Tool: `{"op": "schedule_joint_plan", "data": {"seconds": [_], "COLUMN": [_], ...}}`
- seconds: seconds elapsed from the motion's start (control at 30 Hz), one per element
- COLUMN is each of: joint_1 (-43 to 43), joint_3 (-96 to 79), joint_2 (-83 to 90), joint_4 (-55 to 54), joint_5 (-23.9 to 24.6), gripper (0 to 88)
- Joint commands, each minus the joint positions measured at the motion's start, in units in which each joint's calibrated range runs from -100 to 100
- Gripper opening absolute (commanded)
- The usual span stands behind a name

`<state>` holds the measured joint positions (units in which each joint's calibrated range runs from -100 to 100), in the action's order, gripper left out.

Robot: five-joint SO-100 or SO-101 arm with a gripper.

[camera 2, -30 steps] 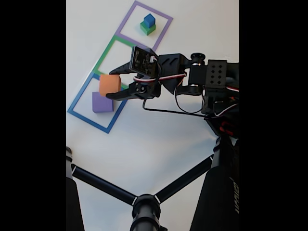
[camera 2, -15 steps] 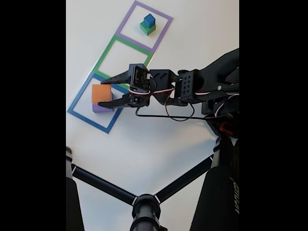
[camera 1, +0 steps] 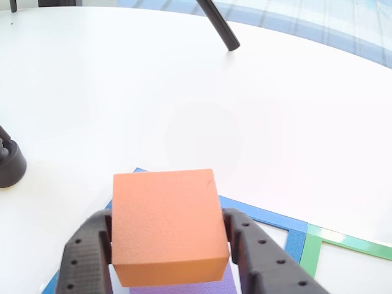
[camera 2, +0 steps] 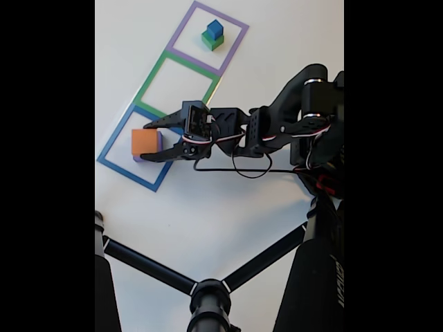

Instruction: Tower of hanoi

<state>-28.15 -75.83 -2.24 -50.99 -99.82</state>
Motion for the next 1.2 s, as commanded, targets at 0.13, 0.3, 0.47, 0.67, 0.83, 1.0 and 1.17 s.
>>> {"op": "schedule_joint_plan", "data": {"seconds": [0.13, 0.3, 0.47, 0.67, 0.83, 1.0, 1.17], "joint_1": [0.15, 1.11, 1.30, 1.68, 1.68, 1.20, 1.40], "joint_3": [2.56, 3.19, 3.47, 3.83, 4.01, 4.28, 5.28], "joint_2": [-2.41, -4.50, -5.72, -6.60, -7.09, -7.90, -8.86], "joint_4": [-2.70, -3.99, -4.32, -4.40, -4.40, -5.45, -5.45], "joint_5": [-0.18, -0.18, -0.18, -0.18, -0.18, -0.18, -0.18], "gripper": [10.3, 10.3, 10.3, 10.3, 11.7, 12.8, 14.3]}}
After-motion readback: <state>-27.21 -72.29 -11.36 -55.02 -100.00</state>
